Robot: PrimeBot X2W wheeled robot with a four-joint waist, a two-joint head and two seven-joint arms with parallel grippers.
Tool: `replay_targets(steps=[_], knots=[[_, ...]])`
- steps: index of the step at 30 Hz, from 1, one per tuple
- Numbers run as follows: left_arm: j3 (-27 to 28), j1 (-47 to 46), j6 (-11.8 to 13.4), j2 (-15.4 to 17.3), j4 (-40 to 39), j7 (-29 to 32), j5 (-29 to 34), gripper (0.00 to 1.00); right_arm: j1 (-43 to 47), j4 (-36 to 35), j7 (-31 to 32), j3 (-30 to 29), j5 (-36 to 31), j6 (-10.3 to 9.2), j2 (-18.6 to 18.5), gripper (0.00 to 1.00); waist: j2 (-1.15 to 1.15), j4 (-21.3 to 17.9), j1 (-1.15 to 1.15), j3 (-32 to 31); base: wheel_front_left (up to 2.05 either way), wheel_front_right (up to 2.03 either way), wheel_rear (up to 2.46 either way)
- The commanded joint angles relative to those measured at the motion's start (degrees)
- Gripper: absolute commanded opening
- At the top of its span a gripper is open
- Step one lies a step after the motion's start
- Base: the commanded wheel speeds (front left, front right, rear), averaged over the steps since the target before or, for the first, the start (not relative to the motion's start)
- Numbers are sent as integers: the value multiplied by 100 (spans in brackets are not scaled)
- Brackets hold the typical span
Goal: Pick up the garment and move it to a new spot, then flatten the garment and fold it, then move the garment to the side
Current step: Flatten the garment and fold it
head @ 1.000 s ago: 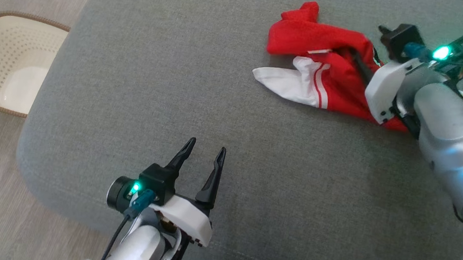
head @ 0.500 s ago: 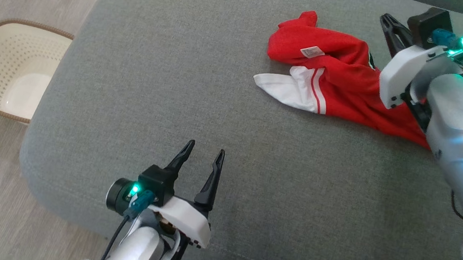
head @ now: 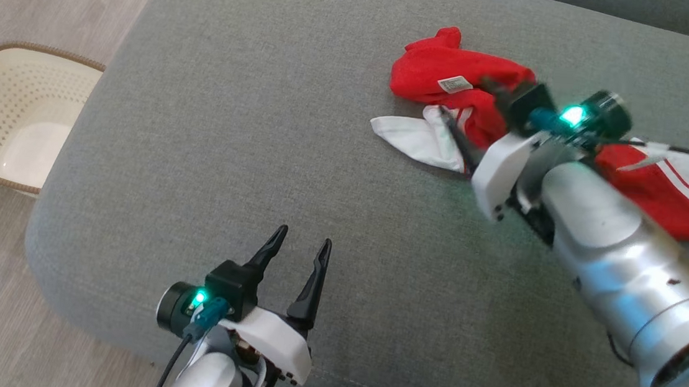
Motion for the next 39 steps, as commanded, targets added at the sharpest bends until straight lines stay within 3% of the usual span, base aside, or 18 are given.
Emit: replay_targets(steps=[1, 7, 13, 18, 27, 33, 34, 35, 37, 39], knots=[[194, -116, -4, 13, -149, -32, -54, 100, 44, -221, 37, 98, 107, 20, 67, 100, 0, 9, 0, 7, 0, 0, 0], [186, -90, 24, 13, -145, -32, -72, 100, 358, -439, 62, 276, 394, 20, 18, 100, 0, 1, 0, 14, 0, 0, 0], [208, -94, 3, 13, -131, -32, -50, 100, 268, -46, -70, 174, 180, 20, -30, 100, 0, -5, 0, 37, 0, 0, 0], [175, -80, -15, 13, -114, -32, -64, 100, 231, 222, -122, 112, 30, 20, 99, 100, 0, 60, 0, 13, 0, 0, 0], [131, -47, -33, 13, -125, -32, -105, 100, 466, 10, -68, 424, 72, 20, 301, 100, 0, 193, 0, 60, 0, 0, 0], [-15, -165, -32, 13, -157, -32, -169, 100, 365, 346, 226, 411, 120, 20, 435, 98, 0, 494, 0, 259, 0, 0, 0], [-22, -171, -16, 13, -157, -32, -186, 100, 372, 395, 304, 428, 115, 20, 451, 86, 0, 532, 0, 279, 0, 0, 0], [-28, -174, -6, 13, -152, -32, -200, 100, 376, 440, 381, 447, 104, 20, 463, 63, 0, 566, 0, 299, 0, 0, 0], [-32, -174, 4, 13, -145, -32, -216, 100, 400, 524, 562, 474, 95, 20, 476, 0, 0, 611, 0, 324, 0, 0, 0], [-19, -170, 20, 13, -141, -32, -234, 100, 385, 589, 649, 440, 100, 20, 457, 0, 0, 625, 0, 336, 0, 0, 0]])
